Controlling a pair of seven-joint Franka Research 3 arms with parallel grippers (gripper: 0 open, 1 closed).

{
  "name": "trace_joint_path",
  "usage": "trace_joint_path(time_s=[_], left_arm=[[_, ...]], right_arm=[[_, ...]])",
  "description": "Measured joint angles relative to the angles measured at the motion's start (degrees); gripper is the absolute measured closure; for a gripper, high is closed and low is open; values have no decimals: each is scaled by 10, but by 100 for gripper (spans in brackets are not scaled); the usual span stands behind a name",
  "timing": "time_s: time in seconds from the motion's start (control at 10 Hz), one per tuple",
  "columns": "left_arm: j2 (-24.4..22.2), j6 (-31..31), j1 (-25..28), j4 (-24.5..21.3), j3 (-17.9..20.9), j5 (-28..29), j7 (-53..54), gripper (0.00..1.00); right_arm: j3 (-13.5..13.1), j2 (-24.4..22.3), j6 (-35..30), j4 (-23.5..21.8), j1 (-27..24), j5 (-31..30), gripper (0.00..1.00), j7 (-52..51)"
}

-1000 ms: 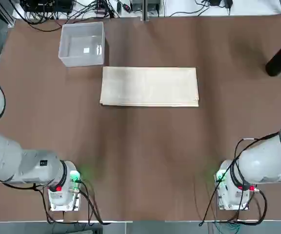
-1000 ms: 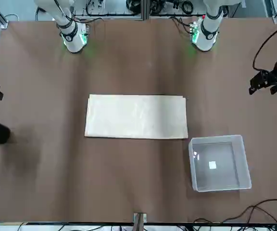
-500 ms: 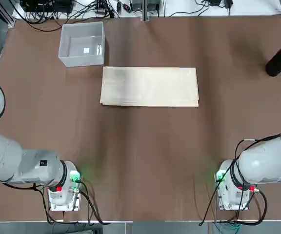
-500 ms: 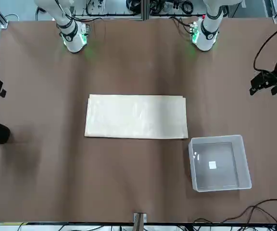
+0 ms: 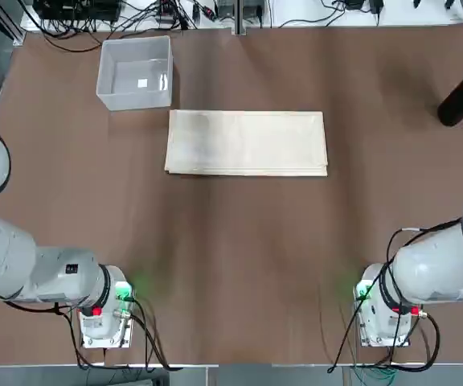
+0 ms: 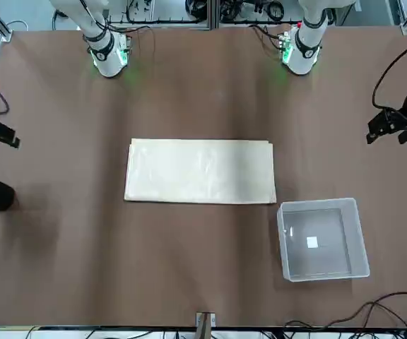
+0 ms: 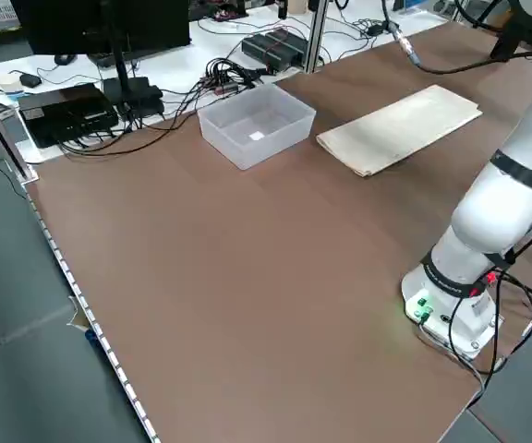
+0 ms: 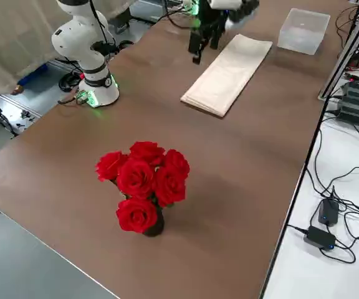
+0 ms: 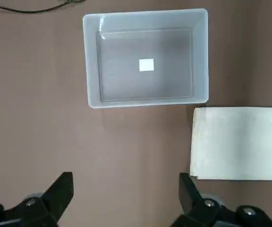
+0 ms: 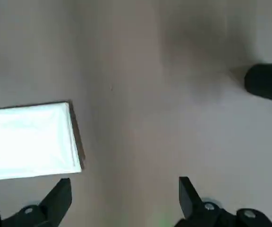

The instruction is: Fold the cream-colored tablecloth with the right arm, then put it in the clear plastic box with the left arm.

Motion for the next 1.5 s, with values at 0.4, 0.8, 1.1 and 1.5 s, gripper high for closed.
trace_joint_path(time_s=[0.4,0.8,1.1,1.5], left_arm=[[21,0,0,4,0,0,0,0],[28,0,2,6,1,0,1,0],[32,0,2,6,1,0,1,0],[32,0,6,7,2,1,1,0]], right_arm=[[-1,90,8,-4,-34,80,0,-1],[0,172,-8,-5,-34,150,0,-1],[0,186,-24,-5,-35,173,0,0],[0,184,30,-54,-36,187,0,-1]])
